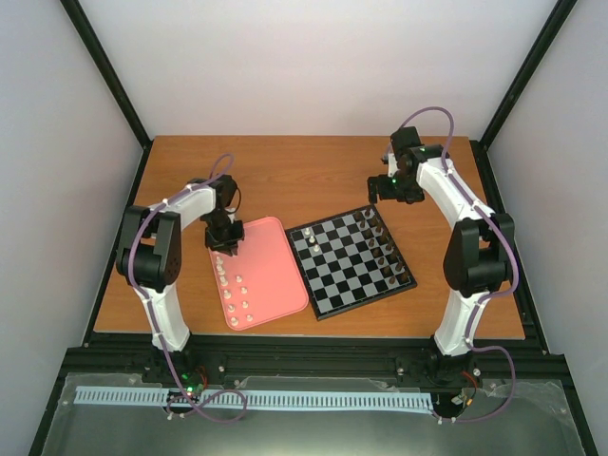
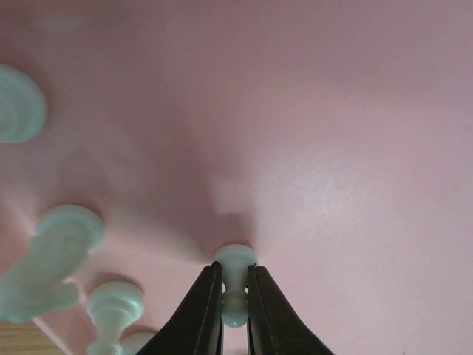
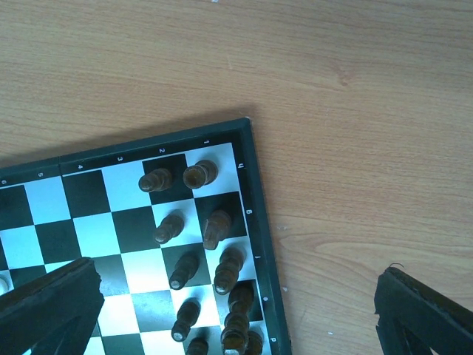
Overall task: Set up the chess pieces on the board
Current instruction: Pick up the chess piece from the storage box, then place the chess piece on the chessboard.
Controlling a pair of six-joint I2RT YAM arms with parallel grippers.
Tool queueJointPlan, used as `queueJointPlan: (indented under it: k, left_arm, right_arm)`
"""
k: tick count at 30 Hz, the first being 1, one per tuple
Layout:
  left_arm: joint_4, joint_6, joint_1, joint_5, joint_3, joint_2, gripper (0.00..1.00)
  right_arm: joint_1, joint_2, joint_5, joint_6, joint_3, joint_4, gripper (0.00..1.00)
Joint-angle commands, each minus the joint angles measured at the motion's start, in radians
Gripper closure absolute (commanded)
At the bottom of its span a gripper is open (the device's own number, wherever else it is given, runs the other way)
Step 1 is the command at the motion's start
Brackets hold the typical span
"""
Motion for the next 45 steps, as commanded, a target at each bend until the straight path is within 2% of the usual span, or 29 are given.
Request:
queueJointPlan:
  k: [1,8,14,19,25,35,45]
  left_arm:
    - [-0.034,0.008,-0.047,0.002,0.047,-0.042,0.99]
    - [-0.087,0.008,-0.127,0.000,0.090,-0.069,0.99]
    - [-0.191,0.008,-0.314,0.020,0.236,-0.071,0.99]
    - [-0.255,0.012,-0.478,0.005,0.427,0.044,0.99]
    - [-0.291,0.022,-0.589,0.008,0.591,0.189,0.99]
    - [-0.281,0.028,-0.613,0.008,0.643,0.301,0.99]
    - [-0.246,0.008,-0.613,-0.012,0.650,0.349,0.99]
  right_arm:
    - [-0.001,0.019,-0.011,-0.007,0.027,0.012,0.00]
    - [-0.001,0.010,-0.009,-0.007,0.017,0.013,0.00]
    - [-0.001,-0.004,0.001,-0.012,0.007,0.015,0.00]
    - [-0.001,-0.005,0.013,-0.018,0.010,0.013,0.00]
    - [-0.001,-0.013,0.029,-0.022,0.021,0.016,0.00]
    - [-0.003,-0.007,0.017,-0.028,0.024,0.021,0.00]
    - [-0.004,-0.004,0.004,-0.026,0.008,0.032,0.00]
